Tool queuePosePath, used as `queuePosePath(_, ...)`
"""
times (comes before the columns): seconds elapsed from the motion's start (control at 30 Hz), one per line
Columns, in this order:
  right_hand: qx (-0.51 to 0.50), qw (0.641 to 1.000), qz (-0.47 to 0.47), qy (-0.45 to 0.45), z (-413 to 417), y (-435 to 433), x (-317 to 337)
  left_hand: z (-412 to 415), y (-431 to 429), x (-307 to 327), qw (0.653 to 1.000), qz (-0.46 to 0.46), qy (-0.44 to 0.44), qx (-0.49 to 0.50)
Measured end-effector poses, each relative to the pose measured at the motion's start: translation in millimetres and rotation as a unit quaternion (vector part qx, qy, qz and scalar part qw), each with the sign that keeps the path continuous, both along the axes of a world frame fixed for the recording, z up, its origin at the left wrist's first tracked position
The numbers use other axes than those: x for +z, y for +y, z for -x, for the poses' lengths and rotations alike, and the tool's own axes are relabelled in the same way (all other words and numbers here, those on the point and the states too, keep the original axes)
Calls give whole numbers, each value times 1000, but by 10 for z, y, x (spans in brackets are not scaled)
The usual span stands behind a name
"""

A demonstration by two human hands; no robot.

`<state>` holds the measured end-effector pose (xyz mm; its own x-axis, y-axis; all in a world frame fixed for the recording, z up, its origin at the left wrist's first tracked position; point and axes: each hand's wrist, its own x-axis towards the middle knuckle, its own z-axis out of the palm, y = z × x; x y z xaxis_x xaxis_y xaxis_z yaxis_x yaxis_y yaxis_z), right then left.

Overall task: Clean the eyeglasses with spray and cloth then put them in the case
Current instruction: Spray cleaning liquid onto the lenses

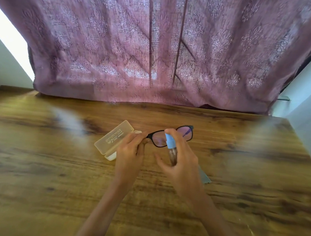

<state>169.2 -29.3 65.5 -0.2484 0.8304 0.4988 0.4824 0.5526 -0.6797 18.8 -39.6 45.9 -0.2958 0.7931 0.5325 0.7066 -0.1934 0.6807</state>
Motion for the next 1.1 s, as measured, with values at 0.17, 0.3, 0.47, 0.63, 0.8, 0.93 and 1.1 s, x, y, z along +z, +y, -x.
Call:
queuePosePath(0.17,-24,999,22,17,24,-9,43,-6,-7,16,1000,10,-9,-3)
queuePosePath(0.3,3,999,22,31,42,-3,136,-13,-17,23,1000,14,-14,-8)
queuePosePath(0.47,11,999,29,-15,35,-18,98,-24,-17,22,1000,19,-17,-15)
queuePosePath(0.63,-19,999,29,3,61,-58,64,-35,-21,43,1000,11,-21,-10)
queuePosePath(0.8,-1,998,57,21,43,-29,87,-32,-25,42,1000,10,-18,-15)
queuePosePath(0.93,-22,998,48,20,44,-65,61,-40,-21,40,1000,10,-6,-11)
queuePosePath(1.1,22,984,102,142,83,-112,34,-65,-19,69,1000,8,5,0)
